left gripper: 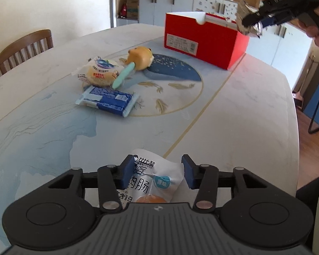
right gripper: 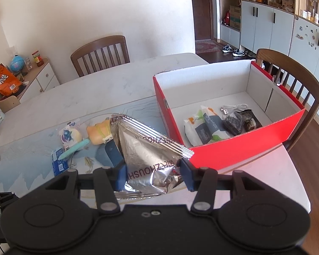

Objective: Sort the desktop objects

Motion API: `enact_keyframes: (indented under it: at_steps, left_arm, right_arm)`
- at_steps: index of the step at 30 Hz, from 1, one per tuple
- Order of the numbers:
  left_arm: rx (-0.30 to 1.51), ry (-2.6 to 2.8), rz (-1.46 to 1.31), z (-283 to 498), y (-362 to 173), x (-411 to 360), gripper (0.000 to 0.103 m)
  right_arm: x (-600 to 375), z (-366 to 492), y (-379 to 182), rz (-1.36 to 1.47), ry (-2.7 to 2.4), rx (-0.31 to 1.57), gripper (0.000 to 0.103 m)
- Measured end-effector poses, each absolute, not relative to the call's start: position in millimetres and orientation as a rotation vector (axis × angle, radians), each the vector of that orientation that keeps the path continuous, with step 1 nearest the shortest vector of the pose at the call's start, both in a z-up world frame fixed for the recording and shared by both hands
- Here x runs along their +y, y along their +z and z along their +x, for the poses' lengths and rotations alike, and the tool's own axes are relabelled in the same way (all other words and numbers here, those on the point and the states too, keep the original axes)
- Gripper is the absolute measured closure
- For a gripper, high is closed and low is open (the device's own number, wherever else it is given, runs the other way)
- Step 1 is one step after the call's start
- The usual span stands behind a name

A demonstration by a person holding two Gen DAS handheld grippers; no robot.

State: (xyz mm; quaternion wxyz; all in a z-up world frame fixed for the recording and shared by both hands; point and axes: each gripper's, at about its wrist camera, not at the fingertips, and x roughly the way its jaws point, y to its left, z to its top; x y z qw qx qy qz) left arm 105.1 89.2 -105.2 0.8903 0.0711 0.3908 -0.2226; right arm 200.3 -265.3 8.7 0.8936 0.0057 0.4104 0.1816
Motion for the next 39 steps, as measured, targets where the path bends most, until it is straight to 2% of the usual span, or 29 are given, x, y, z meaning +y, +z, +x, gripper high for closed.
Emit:
enact_keyframes:
  at_steps: [8,9,11,17,19,20,21,23,29,37,39]
  left_arm:
    - [0.799,-0.437,0.119,107,-101,85,0.061]
    - [0.792,-0.435,0.119,107,-100,84,0.066]
    - [0.779,-0.442,0.108,107,-96,84,0.090]
    - [0.789,-0.425,0.173,106,-97,74,0.090]
    - [0.761,-0.426,0.166,101,-92,75,0.085]
    - [0.751,-0.420,0.168,99,-90,76,0.073]
    - [0.740,-0.414,0.170,96,-89,77,0.052]
    - [0.711,-0.393,0.179,91,-86,81,0.024]
    - [0.774,-0.357,0.235,95,-100,101,0.024]
    - [0.817,-0.366,0.176,106,-118,111,0.024]
    - [0.814,-0.363,0.176,106,-118,110,0.027]
  right_arm:
    - [-267,204,10,0.018,0.377,0.846,0.052]
    - [-268,204,10,0.019,0.376,0.845,0.052]
    - [-269,205,10,0.021,0.374,0.844,0.052]
    - [-272,208,10,0.023,0.371,0.843,0.052]
    - [-272,208,11,0.021,0.371,0.840,0.052]
    - [-273,208,11,0.022,0.371,0.840,0.052]
    - [-273,209,10,0.022,0.369,0.841,0.052]
    - [-273,209,11,0.024,0.367,0.844,0.052]
    - [-273,208,10,0.025,0.366,0.849,0.052]
    - [-268,207,9,0.017,0.366,0.852,0.052]
    - [-268,207,9,0.016,0.366,0.852,0.052]
